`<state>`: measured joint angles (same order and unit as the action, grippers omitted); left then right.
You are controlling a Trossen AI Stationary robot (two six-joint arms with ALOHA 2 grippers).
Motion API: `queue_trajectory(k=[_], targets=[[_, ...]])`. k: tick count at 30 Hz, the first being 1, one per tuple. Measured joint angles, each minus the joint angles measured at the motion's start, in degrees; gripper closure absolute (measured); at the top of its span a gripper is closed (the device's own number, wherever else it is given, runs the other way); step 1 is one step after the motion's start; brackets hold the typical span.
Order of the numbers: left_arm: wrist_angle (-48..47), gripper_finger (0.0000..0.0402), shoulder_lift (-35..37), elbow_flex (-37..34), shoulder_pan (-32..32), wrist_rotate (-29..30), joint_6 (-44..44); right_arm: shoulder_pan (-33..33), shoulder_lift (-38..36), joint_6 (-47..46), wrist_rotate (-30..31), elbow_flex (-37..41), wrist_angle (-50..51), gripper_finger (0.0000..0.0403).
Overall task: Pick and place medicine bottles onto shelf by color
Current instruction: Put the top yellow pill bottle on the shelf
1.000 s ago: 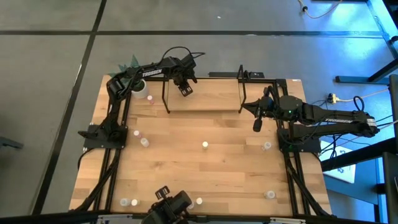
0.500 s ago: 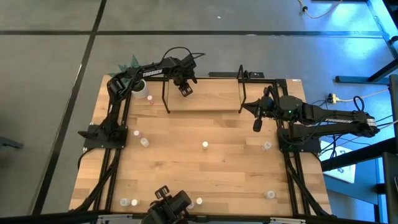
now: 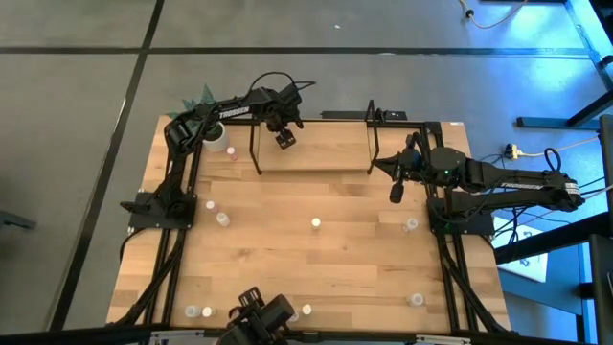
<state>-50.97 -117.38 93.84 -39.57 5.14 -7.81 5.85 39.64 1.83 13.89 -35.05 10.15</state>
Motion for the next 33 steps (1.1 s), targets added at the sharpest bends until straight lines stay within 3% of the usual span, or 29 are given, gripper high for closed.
queue_trajectory(k=[33], targets=[[-5.7, 0.013, 3.7, 0.0, 0.6, 2.4, 1.5, 0.0, 0.0, 0.0, 0.0, 0.0, 0.0, 0.0397]])
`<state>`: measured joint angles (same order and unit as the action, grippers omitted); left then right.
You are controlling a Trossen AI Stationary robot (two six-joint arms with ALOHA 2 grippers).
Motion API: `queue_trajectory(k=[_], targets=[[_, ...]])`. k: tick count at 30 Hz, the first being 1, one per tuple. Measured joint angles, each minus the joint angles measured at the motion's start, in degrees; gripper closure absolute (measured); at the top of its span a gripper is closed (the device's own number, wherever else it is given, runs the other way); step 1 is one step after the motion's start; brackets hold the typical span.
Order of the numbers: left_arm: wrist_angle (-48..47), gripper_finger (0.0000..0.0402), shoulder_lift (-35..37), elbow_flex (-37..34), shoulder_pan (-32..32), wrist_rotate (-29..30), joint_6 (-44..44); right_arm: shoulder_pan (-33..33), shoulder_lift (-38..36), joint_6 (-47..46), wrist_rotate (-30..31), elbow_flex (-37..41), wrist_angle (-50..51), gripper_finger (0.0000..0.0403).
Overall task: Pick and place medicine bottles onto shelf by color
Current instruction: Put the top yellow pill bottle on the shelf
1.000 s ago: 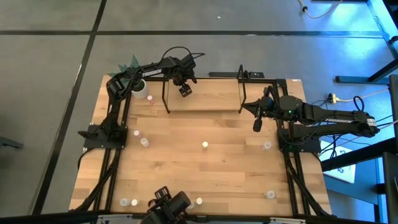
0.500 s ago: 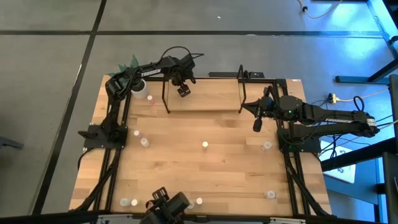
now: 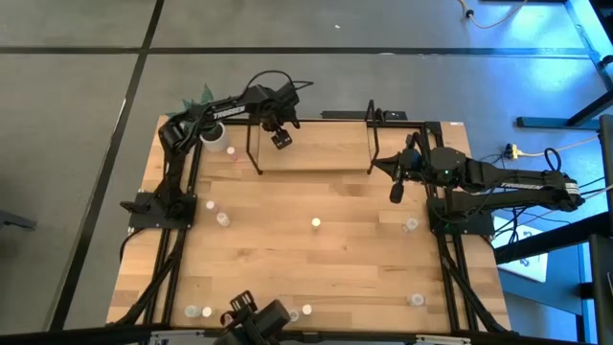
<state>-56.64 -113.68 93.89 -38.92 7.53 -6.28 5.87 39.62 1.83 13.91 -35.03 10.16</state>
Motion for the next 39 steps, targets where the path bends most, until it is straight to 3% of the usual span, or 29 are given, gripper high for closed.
queue_trajectory(k=[15, 23, 39], targets=[[-0.8, 0.013, 9.7, 0.0, 3.2, 6.8, 1.4, 0.0, 0.0, 0.0, 0.0, 0.0, 0.0, 0.0397], [-0.8, 0.0131, 18.1, 0.0, 7.0, 9.7, 4.4, 0.0, 0.0, 0.0, 0.0, 0.0, 0.0, 0.0397], [-8.2, 0.0134, 34.3, 0.0, 24.2, 13.4, 11.4, 0.0, 0.0, 0.0, 0.0, 0.0, 0.0, 0.0397]])
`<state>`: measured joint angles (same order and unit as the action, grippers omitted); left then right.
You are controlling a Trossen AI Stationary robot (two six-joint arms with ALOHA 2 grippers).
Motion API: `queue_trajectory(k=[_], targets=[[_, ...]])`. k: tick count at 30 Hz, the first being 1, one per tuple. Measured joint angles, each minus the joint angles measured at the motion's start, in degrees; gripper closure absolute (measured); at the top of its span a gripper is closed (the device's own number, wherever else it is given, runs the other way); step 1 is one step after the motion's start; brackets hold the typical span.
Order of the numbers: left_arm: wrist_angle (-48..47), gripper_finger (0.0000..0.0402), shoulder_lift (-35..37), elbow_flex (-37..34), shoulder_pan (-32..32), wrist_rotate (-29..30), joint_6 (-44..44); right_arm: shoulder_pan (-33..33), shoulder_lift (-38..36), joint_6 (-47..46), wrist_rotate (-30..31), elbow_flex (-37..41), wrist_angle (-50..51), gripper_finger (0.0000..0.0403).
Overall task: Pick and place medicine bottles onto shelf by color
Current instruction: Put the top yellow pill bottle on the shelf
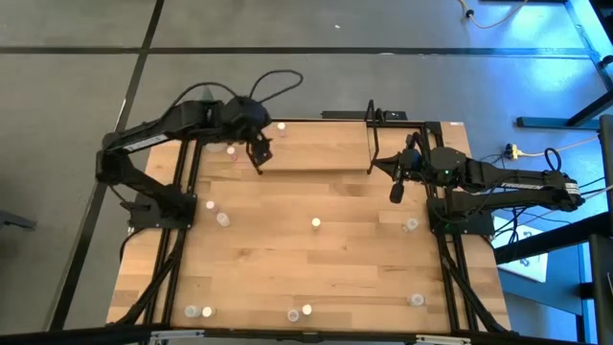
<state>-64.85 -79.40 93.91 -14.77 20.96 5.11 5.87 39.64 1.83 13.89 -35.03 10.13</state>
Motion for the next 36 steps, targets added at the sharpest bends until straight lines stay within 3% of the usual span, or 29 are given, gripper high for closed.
queue_trajectory(k=[8, 18, 25, 33, 36], targets=[[-2.6, 0.0134, 2.4, 0.0, 8.6, 0.6, 2.5, 0.0, 0.0, 0.0, 0.0, 0.0, 0.0, 0.0397], [-5.0, 0.0134, 2.8, 0.0, 18.3, 0.9, 15.2, 0.0, 0.0, 0.0, 0.0, 0.0, 0.0, 0.0397], [-5.0, 0.0134, 2.8, 0.0, 23.5, 6.3, 26.9, 0.0, 0.0, 0.0, 0.0, 0.0, -0.1, 0.0397], [-5.0, 0.0134, 2.7, 0.0, 28.8, 8.7, 33.5, 0.0, 0.0, -0.1, -0.2, 0.0, -0.4, 0.0397], [-5.0, 0.0134, 2.7, 0.0, 30.6, 10.4, 35.7, 0.0, 0.0, 0.4, -3.6, 0.0, -0.5, 0.0397]])
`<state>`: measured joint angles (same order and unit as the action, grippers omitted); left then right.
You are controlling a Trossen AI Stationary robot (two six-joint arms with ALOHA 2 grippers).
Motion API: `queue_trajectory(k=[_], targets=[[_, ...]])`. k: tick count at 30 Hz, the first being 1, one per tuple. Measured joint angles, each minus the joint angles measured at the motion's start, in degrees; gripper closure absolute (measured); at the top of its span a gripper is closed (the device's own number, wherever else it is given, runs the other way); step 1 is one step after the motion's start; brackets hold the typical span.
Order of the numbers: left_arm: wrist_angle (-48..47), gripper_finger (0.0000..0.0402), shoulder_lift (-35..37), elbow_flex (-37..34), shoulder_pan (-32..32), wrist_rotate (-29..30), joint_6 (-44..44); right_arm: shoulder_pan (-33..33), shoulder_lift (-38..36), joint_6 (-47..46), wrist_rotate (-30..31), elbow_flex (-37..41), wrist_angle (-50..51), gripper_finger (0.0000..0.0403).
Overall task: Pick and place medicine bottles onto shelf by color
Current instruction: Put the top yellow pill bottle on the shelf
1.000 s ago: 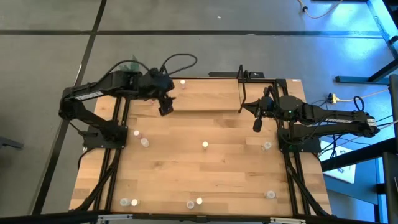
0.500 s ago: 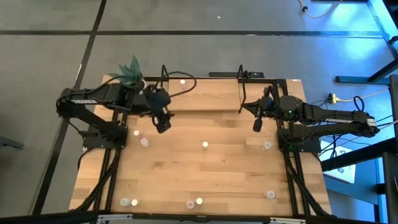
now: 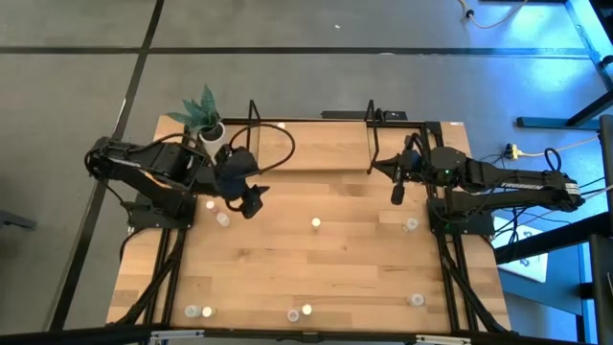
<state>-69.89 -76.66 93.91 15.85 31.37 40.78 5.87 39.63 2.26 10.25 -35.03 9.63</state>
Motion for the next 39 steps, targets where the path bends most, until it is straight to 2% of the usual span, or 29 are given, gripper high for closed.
queue_trajectory(k=[8, 13, 16, 20, 30, 35, 39], targets=[[0.0, 0.0134, -0.2, 0.0, 4.2, 6.8, 5.4, -0.2, 0.0, 3.9, -10.6, 0.0, -3.0, 0.0397], [0.0, 0.0134, -0.3, 0.0, 6.5, 9.8, 5.4, -1.7, 1.2, 4.0, -11.4, -2.8, -1.4, 0.0397], [-0.1, 0.0134, -0.3, 0.0, 7.7, 11.3, 5.4, -3.2, 4.5, 4.8, -11.0, -8.2, 3.8, 0.0397], [-2.2, 0.0134, -0.3, 0.0, 9.4, 11.4, 5.4, -5.0, 11.8, 7.4, -7.0, -16.7, 9.1, 0.0397], [-10.2, 0.0134, -0.3, 0.0, 14.0, 11.5, 5.2, -9.4, 30.8, 6.8, -6.9, -38.8, 32.7, 0.0397], [-13.7, 0.0134, -0.3, 0.0, 15.7, 13.5, 5.2, -10.9, 36.7, 1.4, -7.4, -48.0, 35.0, 0.0397], [-14.6, 0.0134, -0.3, 0.0, 17.1, 13.8, 5.2, -11.0, 40.3, -3.4, -7.4, -54.8, 40.9, 0.0396]])
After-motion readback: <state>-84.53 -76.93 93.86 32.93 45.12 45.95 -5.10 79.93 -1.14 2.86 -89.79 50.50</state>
